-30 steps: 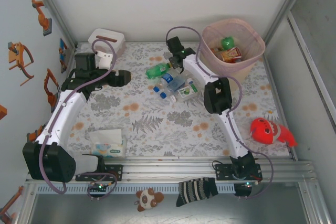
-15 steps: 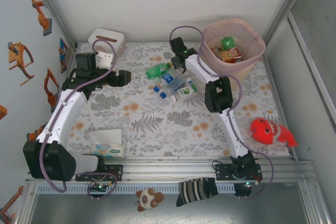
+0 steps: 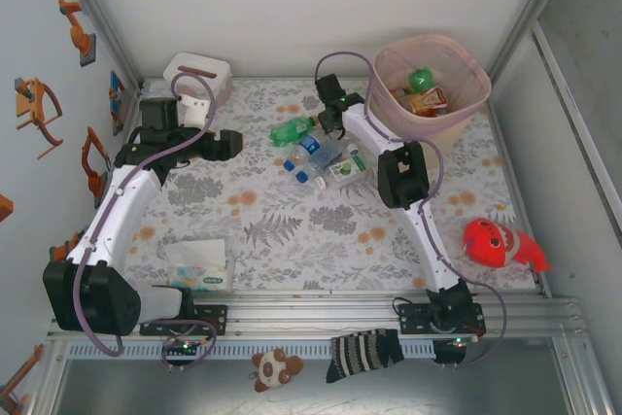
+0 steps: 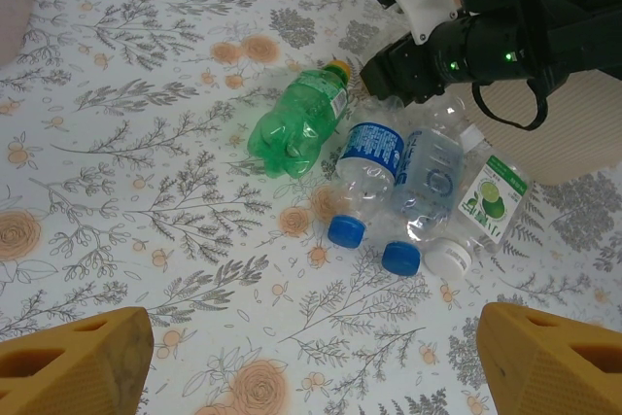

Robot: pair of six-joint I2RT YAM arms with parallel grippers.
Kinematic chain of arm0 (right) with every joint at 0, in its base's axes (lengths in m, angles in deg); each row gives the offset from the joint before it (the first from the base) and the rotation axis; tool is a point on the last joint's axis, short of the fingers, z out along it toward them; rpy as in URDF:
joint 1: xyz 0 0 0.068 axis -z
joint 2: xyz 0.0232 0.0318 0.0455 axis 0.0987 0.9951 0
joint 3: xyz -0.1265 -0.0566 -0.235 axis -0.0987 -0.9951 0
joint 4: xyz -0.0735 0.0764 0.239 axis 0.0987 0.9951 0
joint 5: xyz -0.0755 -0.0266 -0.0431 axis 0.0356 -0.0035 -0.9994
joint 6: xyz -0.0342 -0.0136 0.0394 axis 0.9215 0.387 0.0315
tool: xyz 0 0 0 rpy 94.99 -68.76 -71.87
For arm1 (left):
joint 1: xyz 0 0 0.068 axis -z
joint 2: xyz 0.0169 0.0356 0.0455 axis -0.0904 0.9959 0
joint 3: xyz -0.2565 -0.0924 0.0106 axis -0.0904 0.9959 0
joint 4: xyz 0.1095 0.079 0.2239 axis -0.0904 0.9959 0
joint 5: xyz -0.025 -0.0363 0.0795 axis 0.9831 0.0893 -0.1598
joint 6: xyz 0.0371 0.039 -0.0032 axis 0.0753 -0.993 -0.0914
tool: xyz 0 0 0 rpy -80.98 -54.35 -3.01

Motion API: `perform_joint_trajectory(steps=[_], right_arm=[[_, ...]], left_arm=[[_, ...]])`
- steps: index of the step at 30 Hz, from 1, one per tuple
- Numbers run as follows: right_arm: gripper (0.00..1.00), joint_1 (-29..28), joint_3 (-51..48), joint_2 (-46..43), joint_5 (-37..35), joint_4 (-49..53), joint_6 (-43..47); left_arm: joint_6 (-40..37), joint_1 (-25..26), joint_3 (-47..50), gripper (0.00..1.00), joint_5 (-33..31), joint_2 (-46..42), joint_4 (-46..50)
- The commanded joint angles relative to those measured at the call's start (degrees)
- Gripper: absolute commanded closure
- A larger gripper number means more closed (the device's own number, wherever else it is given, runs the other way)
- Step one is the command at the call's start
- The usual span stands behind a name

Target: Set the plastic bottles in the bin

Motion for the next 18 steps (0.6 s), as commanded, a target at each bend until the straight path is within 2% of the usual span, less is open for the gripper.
perform_joint_trajectory(steps=[1, 5, 18], right_arm=[[0.43, 0.59, 0.02, -1.33, -0.18, 0.18, -1.42], [0.48, 0.43, 0.11, -4.11, -0.33, -0.22, -0.81], [0.49, -3.55, 0.02, -18.37, -1.4, 1.15, 1.99]], left_arm=[[0.1, -0.16, -0.58, 0.14, 0.62, 0.29, 0.55], [0.07, -0.15, -0.6, 0.14, 0.71, 0.17, 0.52], [-0.09, -0.19, -0.39, 0.14, -0.15, -1.51, 0.37]])
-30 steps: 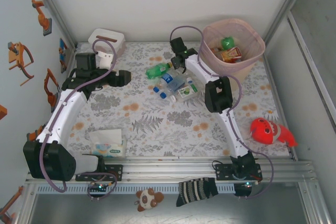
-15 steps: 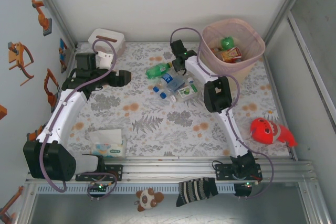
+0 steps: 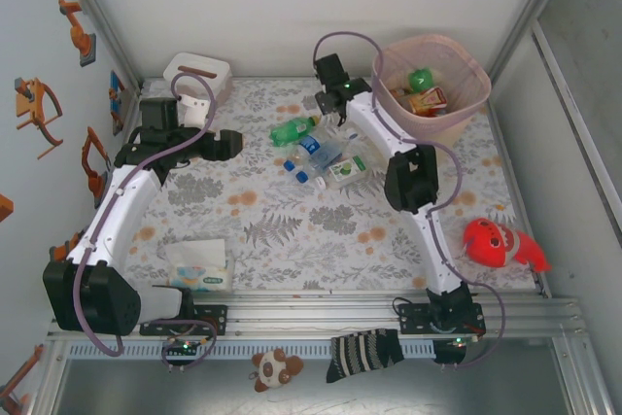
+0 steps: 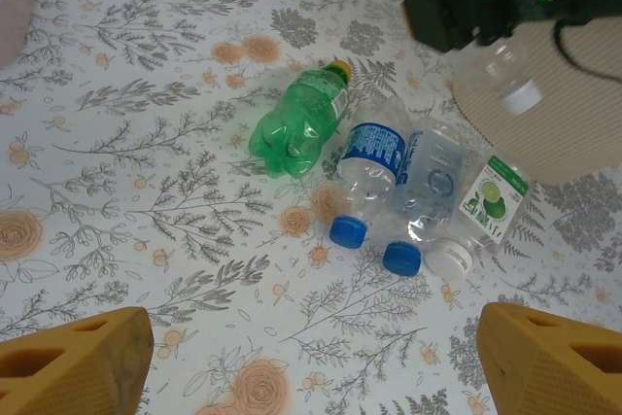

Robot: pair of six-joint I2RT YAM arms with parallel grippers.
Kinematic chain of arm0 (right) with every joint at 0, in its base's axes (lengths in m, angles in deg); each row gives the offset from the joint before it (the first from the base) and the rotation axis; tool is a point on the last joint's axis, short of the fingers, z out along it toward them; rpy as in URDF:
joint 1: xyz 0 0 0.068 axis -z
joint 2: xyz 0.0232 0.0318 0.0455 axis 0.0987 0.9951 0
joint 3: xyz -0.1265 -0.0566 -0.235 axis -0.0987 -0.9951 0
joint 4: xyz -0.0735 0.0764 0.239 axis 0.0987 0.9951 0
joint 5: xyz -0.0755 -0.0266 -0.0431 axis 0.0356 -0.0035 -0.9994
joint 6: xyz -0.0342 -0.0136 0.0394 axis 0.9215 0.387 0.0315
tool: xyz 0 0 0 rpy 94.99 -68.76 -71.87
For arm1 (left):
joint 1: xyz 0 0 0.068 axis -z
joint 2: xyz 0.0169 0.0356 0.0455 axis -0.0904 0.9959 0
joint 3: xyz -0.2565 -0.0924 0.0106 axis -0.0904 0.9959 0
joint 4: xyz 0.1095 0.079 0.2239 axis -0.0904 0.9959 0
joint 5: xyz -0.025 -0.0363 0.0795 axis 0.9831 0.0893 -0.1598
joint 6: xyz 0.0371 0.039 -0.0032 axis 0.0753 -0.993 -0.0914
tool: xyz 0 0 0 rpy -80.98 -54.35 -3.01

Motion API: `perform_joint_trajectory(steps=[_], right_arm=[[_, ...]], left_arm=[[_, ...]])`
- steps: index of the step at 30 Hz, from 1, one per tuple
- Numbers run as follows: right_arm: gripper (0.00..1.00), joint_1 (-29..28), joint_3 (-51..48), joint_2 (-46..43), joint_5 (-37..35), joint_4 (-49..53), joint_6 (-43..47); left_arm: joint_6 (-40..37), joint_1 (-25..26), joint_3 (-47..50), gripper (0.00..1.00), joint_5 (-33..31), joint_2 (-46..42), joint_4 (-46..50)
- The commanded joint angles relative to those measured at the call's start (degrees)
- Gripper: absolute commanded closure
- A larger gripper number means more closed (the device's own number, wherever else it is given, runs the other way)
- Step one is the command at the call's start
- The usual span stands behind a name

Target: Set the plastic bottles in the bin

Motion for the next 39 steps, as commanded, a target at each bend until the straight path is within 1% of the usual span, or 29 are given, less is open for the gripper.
perform_joint_trajectory(steps=[1, 9, 15, 19, 24, 29, 34, 39], right_arm=[[0.49, -1.62, 0.46, -7.49, -0.88, 0.33, 1.13], [0.49, -2.57, 0.46, -18.21, 0.95, 1.56, 1.09], [0.48, -2.4, 0.35, -25.6, -1.27, 2.23, 3.68], [0.48, -1.05, -0.4, -30.23, -3.23, 2.38, 5.39], [0.48, 4.11, -2.32, -34.21, -2.77, 2.4, 4.97], [0.48, 12.05, -5.72, -36.66, 3.56, 3.01, 0.56], [0.49, 18.92, -9.67, -36.71, 9.16, 3.5, -3.99], [0.5, 22.45, -12.1, -34.49, 11.35, 3.87, -3.59]], left_arm=[[-0.04, -0.21, -0.32, 0.14, -0.1, -1.62, 0.33], [-0.22, -0.17, -0.3, 0.14, -0.45, -2.47, 0.33], [-0.31, -0.15, -0.32, 0.14, -0.54, -3.07, 0.31], [-0.32, -0.2, -0.31, 0.14, -0.32, -3.36, 0.3], [-0.15, -0.22, -0.36, 0.14, 0.16, -3.43, 0.22], [-0.05, -0.18, -0.33, 0.14, 0.34, -3.44, 0.11], [-0.05, -0.18, -0.33, 0.14, 0.42, -3.36, 0.07], [-0.05, -0.2, -0.32, 0.14, 0.51, -2.91, 0.06]])
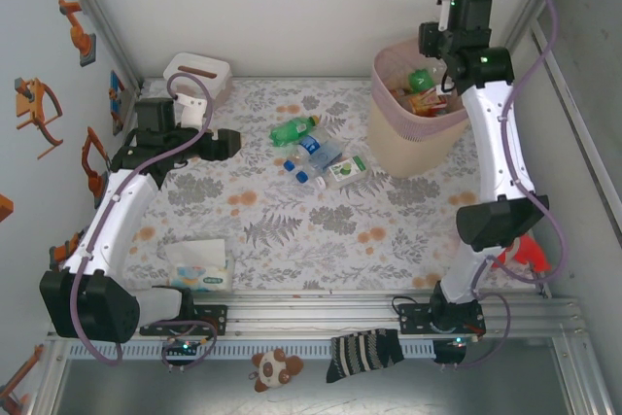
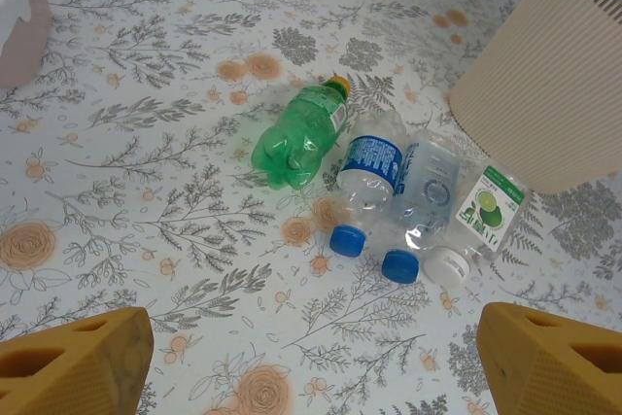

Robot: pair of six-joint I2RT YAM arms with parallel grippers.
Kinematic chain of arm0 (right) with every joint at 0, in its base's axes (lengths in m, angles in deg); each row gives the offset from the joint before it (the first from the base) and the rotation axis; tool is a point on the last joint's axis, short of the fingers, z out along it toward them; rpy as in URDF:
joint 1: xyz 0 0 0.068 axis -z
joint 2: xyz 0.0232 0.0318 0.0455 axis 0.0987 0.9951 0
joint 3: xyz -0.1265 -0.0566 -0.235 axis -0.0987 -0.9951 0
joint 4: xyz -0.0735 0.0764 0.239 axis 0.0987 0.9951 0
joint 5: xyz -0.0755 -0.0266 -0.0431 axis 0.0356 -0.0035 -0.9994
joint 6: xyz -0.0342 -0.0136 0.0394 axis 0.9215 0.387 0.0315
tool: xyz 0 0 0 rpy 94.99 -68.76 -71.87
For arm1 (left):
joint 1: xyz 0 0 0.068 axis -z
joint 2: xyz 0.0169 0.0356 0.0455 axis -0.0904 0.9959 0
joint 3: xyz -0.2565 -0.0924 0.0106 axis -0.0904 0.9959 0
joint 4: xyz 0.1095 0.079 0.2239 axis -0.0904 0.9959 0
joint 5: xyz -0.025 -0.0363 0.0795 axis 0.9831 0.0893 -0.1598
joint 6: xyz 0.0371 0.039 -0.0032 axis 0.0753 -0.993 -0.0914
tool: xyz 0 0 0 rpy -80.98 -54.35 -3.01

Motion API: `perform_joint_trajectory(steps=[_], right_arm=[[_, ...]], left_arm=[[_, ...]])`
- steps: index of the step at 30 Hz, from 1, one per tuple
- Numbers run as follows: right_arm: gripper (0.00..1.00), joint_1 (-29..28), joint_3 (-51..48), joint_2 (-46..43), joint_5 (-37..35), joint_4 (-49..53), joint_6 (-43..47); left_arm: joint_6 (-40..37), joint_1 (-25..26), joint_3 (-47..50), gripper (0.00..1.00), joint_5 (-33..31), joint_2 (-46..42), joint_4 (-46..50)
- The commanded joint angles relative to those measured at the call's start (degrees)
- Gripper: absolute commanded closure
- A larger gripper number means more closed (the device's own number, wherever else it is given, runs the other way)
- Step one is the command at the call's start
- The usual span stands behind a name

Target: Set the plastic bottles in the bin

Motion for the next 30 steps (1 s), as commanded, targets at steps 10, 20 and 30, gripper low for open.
perform_joint_trajectory(steps=[10, 20, 30], right_arm=[[0.49, 1.62, 2.76, 11.34, -3.32, 3.21, 15.42], [0.45, 1.71, 3.76, 19.77, -8.8, 0.75, 24.74], [0.27, 1.27, 3.13, 17.02, -8.37, 0.7, 22.09]], left_arm=[[0.05, -0.16, -0.23, 0.14, 1.37, 0.39, -0.09], [-0.06, -0.18, -0.25, 0.14, 0.9, 0.83, 0.02], [-0.05, -0.18, -0.32, 0.14, 0.99, 1.39, 0.13]])
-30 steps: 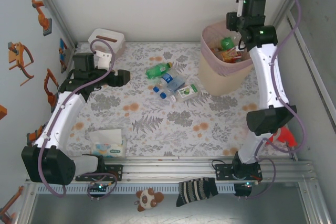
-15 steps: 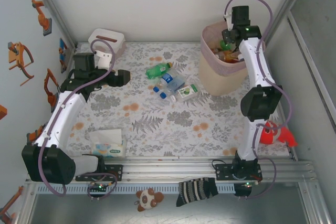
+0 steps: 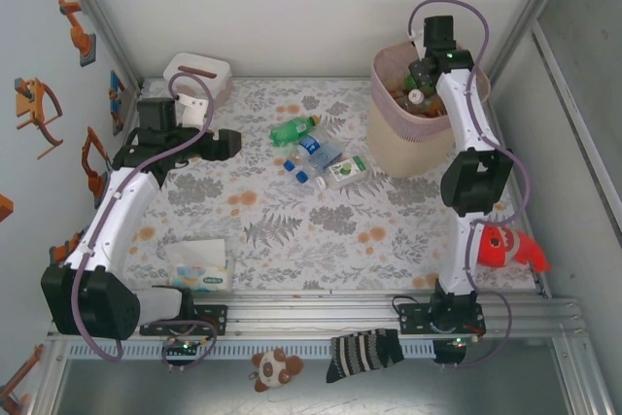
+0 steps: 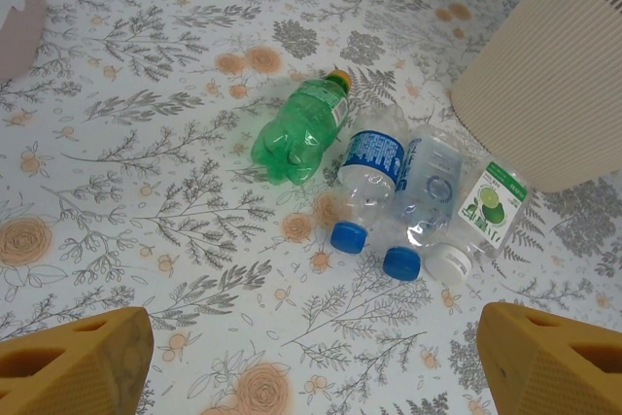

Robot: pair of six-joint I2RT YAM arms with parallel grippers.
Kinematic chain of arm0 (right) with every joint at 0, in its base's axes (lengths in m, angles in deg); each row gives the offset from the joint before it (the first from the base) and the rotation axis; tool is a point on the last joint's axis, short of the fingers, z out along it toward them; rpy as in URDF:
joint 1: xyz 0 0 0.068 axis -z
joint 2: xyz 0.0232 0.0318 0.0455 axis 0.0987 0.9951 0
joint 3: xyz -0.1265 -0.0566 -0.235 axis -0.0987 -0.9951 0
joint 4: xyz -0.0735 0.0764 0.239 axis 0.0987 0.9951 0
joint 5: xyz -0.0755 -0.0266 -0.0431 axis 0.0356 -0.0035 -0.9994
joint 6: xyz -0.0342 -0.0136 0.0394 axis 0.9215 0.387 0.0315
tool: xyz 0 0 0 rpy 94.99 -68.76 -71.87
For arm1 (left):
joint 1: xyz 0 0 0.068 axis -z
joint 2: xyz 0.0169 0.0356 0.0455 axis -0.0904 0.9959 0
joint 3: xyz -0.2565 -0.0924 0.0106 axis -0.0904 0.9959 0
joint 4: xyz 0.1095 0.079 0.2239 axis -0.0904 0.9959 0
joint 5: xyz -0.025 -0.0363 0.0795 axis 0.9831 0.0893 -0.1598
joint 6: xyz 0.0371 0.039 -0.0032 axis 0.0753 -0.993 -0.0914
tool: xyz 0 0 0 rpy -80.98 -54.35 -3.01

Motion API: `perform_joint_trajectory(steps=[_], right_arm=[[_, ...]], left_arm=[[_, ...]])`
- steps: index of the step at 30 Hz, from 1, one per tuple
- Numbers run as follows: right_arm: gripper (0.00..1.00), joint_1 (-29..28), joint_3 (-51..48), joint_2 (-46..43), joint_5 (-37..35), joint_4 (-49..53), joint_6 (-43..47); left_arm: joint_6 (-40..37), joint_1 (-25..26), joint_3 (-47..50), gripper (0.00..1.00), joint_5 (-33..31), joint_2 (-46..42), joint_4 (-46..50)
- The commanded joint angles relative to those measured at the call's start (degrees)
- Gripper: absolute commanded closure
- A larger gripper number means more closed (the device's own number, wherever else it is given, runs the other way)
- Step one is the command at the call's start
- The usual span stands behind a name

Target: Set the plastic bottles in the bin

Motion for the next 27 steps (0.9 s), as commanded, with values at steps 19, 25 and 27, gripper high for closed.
perform_joint_trajectory(steps=[19, 25, 27], right_arm=[[0.5, -0.6, -3.01, -13.03, 3.92, 4.71, -11.38], [0.7, 0.99, 0.48, -7.92, 5.0, 7.25, -12.26], [0.72, 1.36, 0.08, -6.6, 4.39, 7.45, -12.58]], left_arm=[[0.28, -0.2, -0.33, 0.14, 1.72, 0.25, -0.07], [0.44, -0.2, -0.36, 0.14, 2.16, 0.24, -0.16], [0.37, -0.2, -0.36, 0.14, 1.91, -0.08, -0.15]])
